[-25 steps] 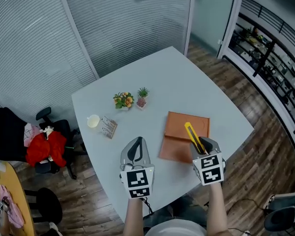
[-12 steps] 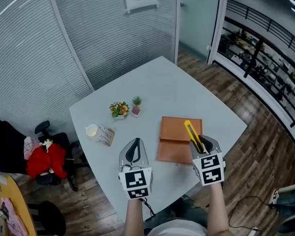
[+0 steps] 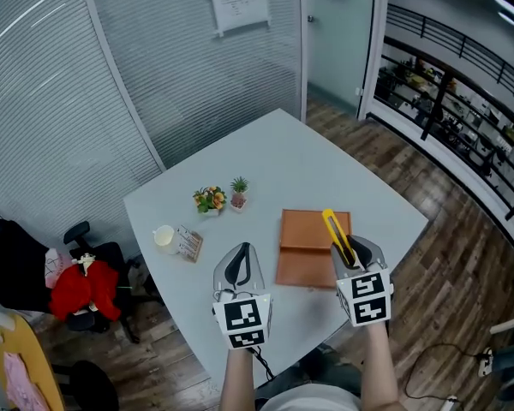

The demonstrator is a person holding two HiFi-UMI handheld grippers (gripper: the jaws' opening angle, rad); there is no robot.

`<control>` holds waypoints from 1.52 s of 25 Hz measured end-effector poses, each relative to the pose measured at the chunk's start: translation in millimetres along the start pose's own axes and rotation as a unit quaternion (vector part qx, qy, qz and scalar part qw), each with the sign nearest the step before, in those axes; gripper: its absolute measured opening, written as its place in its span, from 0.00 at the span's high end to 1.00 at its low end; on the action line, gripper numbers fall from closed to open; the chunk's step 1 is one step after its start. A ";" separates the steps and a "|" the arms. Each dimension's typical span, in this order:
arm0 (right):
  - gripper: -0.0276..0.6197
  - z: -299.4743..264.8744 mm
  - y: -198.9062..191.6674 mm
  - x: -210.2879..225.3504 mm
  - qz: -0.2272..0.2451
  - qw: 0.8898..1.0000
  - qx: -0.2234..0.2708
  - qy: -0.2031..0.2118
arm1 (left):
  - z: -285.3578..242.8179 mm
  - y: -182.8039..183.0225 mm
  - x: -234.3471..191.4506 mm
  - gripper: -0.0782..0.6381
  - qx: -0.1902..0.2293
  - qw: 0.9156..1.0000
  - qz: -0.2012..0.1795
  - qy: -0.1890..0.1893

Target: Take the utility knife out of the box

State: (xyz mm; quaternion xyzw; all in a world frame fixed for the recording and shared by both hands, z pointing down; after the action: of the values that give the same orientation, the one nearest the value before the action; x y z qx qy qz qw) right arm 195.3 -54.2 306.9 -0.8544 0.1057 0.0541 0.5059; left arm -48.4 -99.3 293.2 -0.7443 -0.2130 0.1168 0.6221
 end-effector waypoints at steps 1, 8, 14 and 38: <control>0.72 1.6 0.6 -0.7 -0.001 1.000 0.003 -0.001 | 0.8 0.3 0.4 0.89 0.001 1.000 0.000 -0.001; 0.72 9.1 6.8 0.8 -0.002 1.000 0.022 -0.010 | 4.4 4.6 2.3 0.89 0.013 1.000 -0.001 -0.002; 0.72 12.3 9.3 3.6 -0.003 0.999 0.032 -0.017 | 5.6 4.9 0.3 0.89 0.018 1.000 -0.002 0.001; 0.72 18.8 10.5 11.3 -0.020 0.997 0.065 -0.029 | 4.4 3.5 -4.3 0.89 0.030 0.999 0.010 0.012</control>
State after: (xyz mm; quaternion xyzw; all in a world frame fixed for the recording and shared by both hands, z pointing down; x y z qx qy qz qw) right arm 204.1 -44.0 286.6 -0.8198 0.0769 0.0619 0.5641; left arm -53.5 -97.9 288.5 -0.7289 -0.1943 0.1208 0.6453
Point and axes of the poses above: the fingertips, and each gripper's own axes: z backward along the fingers, x to its right, y out of its top, the point moved 10 cm from there along z, backward along the fingers, and after that the axes turned 4 degrees about -x, right-handed, at the moved point
